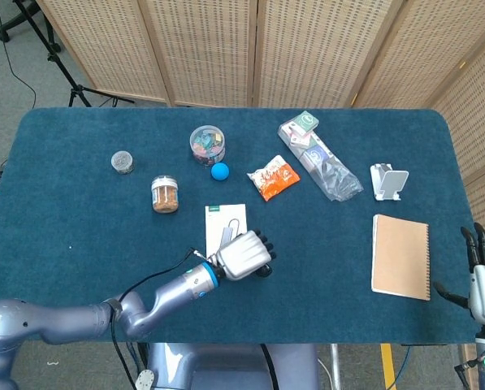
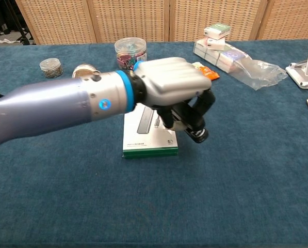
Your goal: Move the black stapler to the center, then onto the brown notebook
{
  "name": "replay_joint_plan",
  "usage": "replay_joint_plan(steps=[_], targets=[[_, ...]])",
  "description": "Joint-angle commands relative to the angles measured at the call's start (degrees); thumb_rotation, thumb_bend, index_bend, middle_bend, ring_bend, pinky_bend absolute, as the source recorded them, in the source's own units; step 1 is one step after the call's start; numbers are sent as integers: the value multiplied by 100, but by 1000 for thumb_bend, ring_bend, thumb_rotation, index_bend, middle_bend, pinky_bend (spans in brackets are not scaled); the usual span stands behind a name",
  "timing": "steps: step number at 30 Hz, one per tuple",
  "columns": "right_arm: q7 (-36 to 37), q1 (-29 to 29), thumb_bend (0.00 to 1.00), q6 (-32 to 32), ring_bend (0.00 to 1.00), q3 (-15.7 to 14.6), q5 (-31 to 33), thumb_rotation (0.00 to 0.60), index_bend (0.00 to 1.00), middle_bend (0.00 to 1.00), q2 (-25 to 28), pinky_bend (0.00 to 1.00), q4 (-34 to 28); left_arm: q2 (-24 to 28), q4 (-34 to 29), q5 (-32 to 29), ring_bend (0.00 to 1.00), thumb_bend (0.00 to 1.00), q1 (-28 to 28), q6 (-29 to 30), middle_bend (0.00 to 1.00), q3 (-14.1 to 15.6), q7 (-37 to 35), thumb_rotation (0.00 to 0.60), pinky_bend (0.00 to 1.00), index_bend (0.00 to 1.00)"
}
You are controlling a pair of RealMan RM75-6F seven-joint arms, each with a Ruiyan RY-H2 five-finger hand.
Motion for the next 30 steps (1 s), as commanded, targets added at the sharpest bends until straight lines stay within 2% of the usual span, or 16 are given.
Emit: replay_joint_plan(steps=[1, 9, 12, 14, 15, 16, 17, 19, 20, 24, 29, 30], targets=[[-6, -8, 105, -9, 0, 7, 37, 600, 24, 0, -7, 0, 21, -370, 396, -159, 464, 406, -348, -286, 538, -24, 93, 600, 501, 701], [36, -67, 105, 68, 0, 37, 87, 600, 24, 0, 35, 0, -5, -822, 1035, 45, 464, 380, -554, -104, 539, 188, -298, 600, 501, 707], [33, -74, 105, 74, 0, 36, 88, 600, 24, 0, 42, 0, -14, -961, 1277, 171, 462, 317, -635, 0, 534, 231, -459, 600, 501, 707], [21, -71, 105, 81, 0, 31, 67, 600, 24, 0, 38, 0, -21, -1027, 1362, 204, 397, 200, -640, 96, 416, 253, -578, 600, 487, 631], [14, -69, 105, 78, 0, 27, 62, 600, 24, 0, 35, 0, -20, -1034, 1374, 199, 290, 116, -639, 128, 266, 252, -590, 600, 441, 509], [11, -68, 105, 76, 0, 26, 61, 600, 24, 0, 33, 0, -19, -1037, 1378, 196, 157, 50, -639, 145, 119, 253, -593, 600, 372, 346], [3, -65, 105, 66, 0, 23, 62, 600, 24, 0, 29, 0, -16, -1036, 1356, 175, 54, 13, -631, 202, 26, 229, -606, 600, 299, 196], [-7, -61, 105, 52, 0, 19, 66, 600, 24, 0, 24, 0, -15, -998, 1274, 165, 1, 0, -619, 294, 0, 194, -656, 600, 240, 51], [-11, -58, 105, 48, 0, 19, 65, 600, 24, 0, 21, 0, -17, -960, 1234, 174, 0, 0, -614, 339, 0, 186, -666, 600, 226, 15], [-33, -47, 105, 42, 0, 7, 36, 600, 24, 0, 8, 0, -23, -713, 999, 181, 0, 0, -547, 541, 0, 154, -635, 600, 207, 0], [-80, -35, 105, 12, 0, -26, 8, 600, 24, 0, -8, 0, -17, 87, 197, 45, 0, 0, -154, 954, 0, 125, -558, 600, 165, 0], [-94, -27, 105, -16, 0, -39, 6, 600, 24, 0, -12, 0, -11, 385, -54, -32, 0, 0, 25, 1099, 0, 141, -526, 600, 154, 0]])
